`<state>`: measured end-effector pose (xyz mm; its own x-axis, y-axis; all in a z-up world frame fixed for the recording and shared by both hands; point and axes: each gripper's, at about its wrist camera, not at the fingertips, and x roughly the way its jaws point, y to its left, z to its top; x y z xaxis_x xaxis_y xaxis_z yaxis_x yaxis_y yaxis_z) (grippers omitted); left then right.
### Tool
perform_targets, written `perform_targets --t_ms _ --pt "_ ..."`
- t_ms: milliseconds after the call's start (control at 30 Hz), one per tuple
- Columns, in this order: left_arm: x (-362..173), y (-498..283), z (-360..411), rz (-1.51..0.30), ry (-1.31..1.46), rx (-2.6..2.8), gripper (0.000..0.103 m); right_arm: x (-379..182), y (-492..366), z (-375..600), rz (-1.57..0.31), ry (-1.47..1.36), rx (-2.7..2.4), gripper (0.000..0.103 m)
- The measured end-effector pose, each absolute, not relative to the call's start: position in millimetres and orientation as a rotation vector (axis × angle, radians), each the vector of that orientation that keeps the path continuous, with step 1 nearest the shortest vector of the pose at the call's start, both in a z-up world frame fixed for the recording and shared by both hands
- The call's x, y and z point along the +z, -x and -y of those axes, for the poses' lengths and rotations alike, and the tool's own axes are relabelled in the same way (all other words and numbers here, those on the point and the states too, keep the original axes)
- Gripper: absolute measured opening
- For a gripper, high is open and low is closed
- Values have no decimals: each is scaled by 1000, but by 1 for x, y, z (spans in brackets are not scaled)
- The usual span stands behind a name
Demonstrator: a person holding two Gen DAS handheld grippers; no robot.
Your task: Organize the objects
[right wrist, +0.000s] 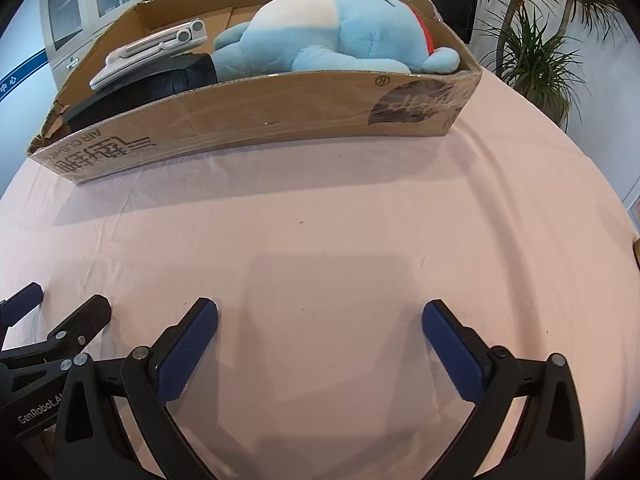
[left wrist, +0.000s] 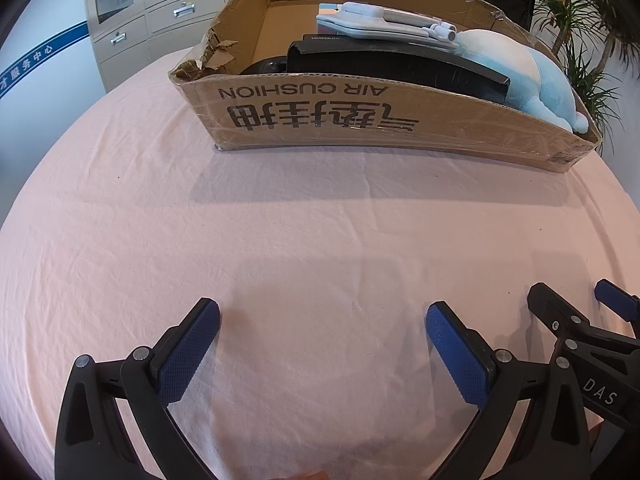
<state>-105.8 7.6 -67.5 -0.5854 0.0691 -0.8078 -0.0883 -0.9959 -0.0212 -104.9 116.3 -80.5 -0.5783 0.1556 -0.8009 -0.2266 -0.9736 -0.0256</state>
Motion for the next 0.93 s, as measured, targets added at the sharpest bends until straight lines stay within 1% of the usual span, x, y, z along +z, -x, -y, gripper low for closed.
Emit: perform_targets --t_ms 933 --pt "-70 104 -13 -16 1394 2739 103 -80 103 -117 -112 1317 2618 102"
